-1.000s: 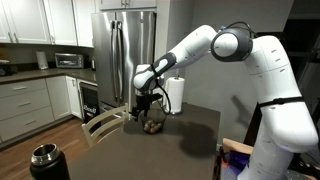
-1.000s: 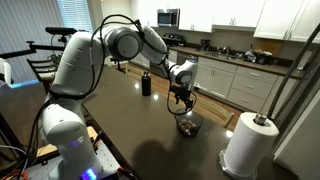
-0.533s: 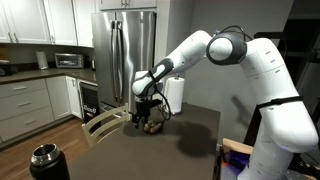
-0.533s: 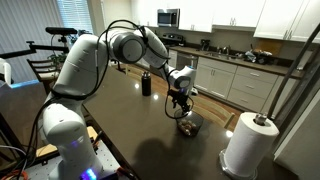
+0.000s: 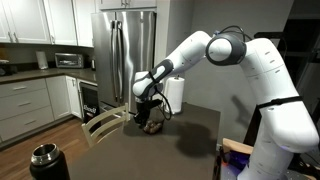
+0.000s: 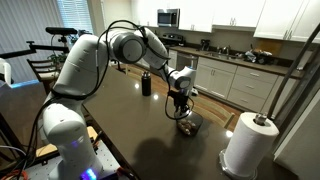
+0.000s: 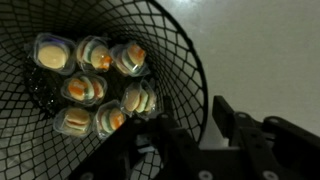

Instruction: Move the basket to the left on the counter

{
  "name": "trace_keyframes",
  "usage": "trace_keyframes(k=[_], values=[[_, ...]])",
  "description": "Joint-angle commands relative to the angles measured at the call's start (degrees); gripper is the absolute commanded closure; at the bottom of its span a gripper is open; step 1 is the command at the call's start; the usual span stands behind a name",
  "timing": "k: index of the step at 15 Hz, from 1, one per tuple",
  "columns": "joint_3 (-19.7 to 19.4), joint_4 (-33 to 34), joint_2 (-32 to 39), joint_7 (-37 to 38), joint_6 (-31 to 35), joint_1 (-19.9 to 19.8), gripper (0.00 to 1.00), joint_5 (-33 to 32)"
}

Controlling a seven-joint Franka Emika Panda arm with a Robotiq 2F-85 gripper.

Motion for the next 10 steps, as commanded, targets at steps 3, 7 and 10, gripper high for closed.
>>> trace_keyframes(k=[3,7,10], values=[[-1.34,-0.67,-0.93,3.52,-0.07,1.81,0.98,-3.1],[-1.27,-1.94,-1.75,3.72,0.3,2.62,0.99,-4.63],[-0.83,-4.18,-2.68,3.31,1.29,3.88,0.98,-6.15]])
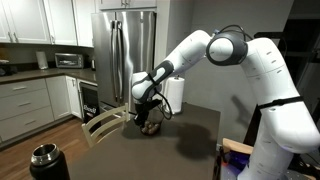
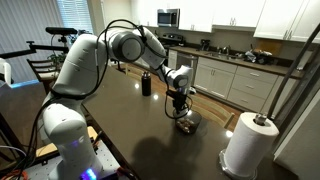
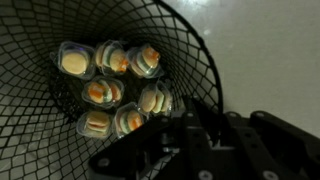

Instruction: Move the basket to the left on the counter

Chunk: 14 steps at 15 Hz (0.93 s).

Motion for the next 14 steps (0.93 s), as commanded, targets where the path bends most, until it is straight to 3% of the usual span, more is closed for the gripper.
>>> trace_keyframes(k=[1,8,14], values=[[0.16,-5.06,-2.88,0.84,2.05,2.3,0.98,-2.94],[1.44,-15.16,-8.61,2.29,7.51,8.73,0.98,-9.88],[3.08,-24.16,-15.32,9.27,9.72,16.2,0.98,-18.58]])
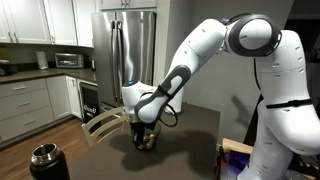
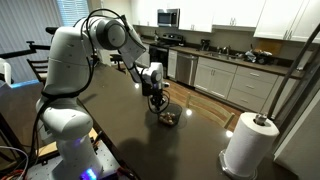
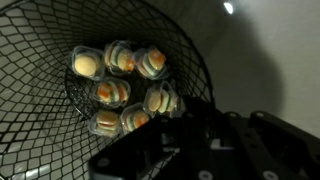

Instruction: Move the basket to the left on the counter

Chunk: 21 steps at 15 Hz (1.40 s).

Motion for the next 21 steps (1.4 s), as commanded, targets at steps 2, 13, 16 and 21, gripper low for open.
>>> trace_keyframes(k=[2,13,16,21], values=[[2.33,-7.77,-6.44,6.27,1.32,4.69,0.98,-5.96],[11.87,-8.77,-9.25,10.21,-1.87,11.72,0.98,-7.19],[12.73,-8.29,-8.2,9.63,-1.99,12.65,0.98,-8.68],[13.53,-6.92,-5.74,8.47,-2.59,13.66,0.98,-10.76]])
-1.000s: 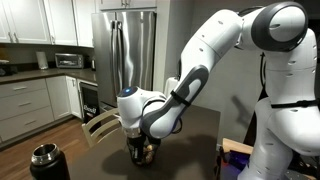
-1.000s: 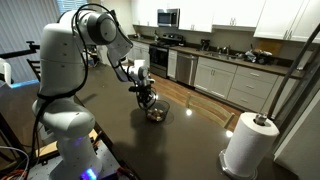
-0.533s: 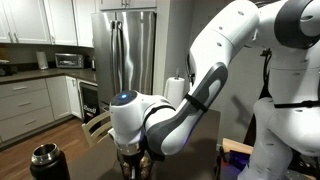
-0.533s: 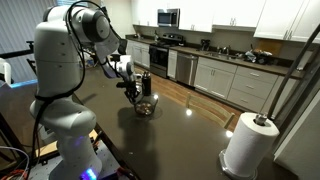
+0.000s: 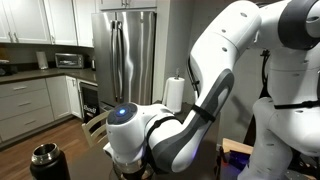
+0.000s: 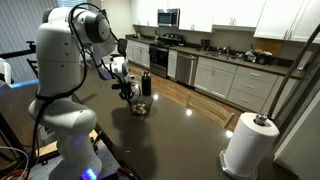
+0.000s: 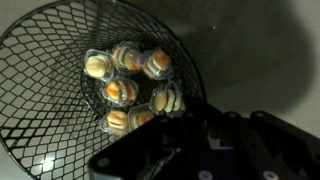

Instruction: Move the basket to the left on the counter

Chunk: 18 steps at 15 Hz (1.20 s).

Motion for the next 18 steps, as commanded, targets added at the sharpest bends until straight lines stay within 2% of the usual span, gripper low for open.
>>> trace_keyframes(k=[1,2,3,4,6,11,16,18], values=[[0.32,1.45,1.17,-0.51,-1.84,0.69,0.98,-2.15],[0.33,1.76,1.35,-0.91,-2.12,0.69,0.98,-1.99],[0.27,1.95,1.52,-1.21,-2.41,0.7,0.92,-2.02],[0.26,2.17,1.6,-1.49,-2.81,0.69,0.67,-2.02],[0.19,2.62,1.58,-1.6,-3.54,0.66,0.63,-2.28],[0.41,3.84,0.96,-1.46,-5.4,0.54,0.32,-1.86],[1.59,6.02,-0.02,-4.41,-9.41,-0.77,0.0,2.72],[2.28,7.28,-0.56,-7.04,-11.77,-1.58,0.0,6.36]])
